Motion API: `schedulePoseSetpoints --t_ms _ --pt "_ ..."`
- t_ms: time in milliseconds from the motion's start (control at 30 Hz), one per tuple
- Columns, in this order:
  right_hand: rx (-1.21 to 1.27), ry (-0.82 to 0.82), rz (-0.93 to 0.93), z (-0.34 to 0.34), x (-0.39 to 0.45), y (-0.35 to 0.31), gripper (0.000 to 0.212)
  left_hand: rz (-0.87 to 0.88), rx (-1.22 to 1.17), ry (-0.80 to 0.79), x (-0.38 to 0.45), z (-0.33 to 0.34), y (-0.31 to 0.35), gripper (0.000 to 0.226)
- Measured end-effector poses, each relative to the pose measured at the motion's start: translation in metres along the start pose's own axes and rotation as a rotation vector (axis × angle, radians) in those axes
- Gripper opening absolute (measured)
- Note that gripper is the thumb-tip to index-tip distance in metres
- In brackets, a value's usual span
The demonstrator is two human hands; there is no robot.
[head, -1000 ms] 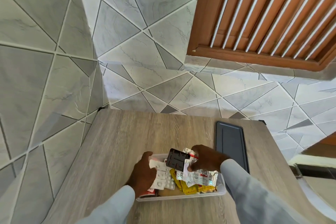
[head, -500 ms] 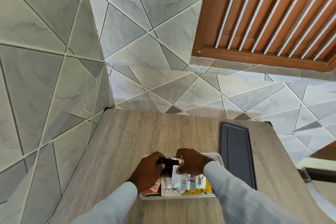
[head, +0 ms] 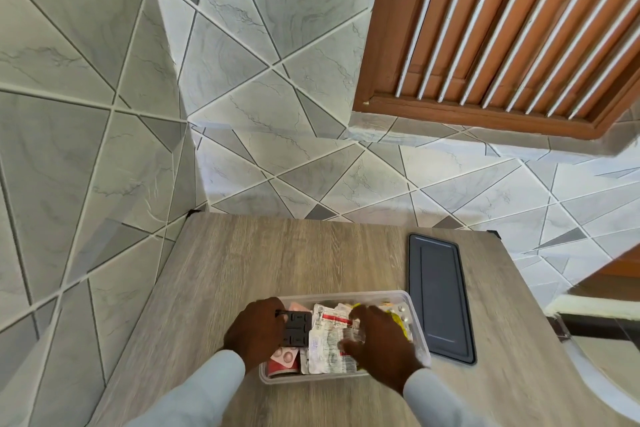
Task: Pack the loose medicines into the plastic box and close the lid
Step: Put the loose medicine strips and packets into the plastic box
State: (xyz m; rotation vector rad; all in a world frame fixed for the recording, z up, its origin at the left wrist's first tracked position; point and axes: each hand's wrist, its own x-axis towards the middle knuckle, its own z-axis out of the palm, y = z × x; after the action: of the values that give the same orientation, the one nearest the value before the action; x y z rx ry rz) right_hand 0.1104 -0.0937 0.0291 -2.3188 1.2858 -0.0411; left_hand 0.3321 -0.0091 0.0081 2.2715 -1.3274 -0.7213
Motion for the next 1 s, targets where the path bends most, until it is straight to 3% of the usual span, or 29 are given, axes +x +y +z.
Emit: schedulePoseSetpoints --t_ms 133,267,533,633,767,867,1000 --pt "0.098 -0.015 0.098 0.022 -0.010 -0.001 0.044 -0.019 0.109 0.063 -0.003 0.002 -0.002 0.022" --pt "0.267 0.047 0.224 0.016 -0.010 -0.003 0.013 -0.027 0.226 0.038 -0.009 0.001 -0.003 0.026" --pt "0.404 0.290 0.494 -0.021 -0.008 0.030 0.014 0.090 0.250 0.003 -0.021 -0.003 0.003 0.028" --pt "0.347 0.275 0.573 -0.020 -0.014 0.041 0.027 0.163 0.321 0.023 -0.025 0.002 0.012 0.035" --pt "-0.099 0.285 0.376 -0.010 -0.024 0.040 0.045 0.293 0.311 0.009 -0.030 0.015 0.023 0.048" --pt "-0.210 0.162 0.100 0.001 -0.024 0.040 0.064 0.377 0.323 -0.151 -0.031 0.025 0.040 0.064" --pt "-0.238 -0.015 0.039 0.009 -0.013 0.052 0.067 0.341 0.442 -0.250 -0.023 0.037 0.062 0.066"
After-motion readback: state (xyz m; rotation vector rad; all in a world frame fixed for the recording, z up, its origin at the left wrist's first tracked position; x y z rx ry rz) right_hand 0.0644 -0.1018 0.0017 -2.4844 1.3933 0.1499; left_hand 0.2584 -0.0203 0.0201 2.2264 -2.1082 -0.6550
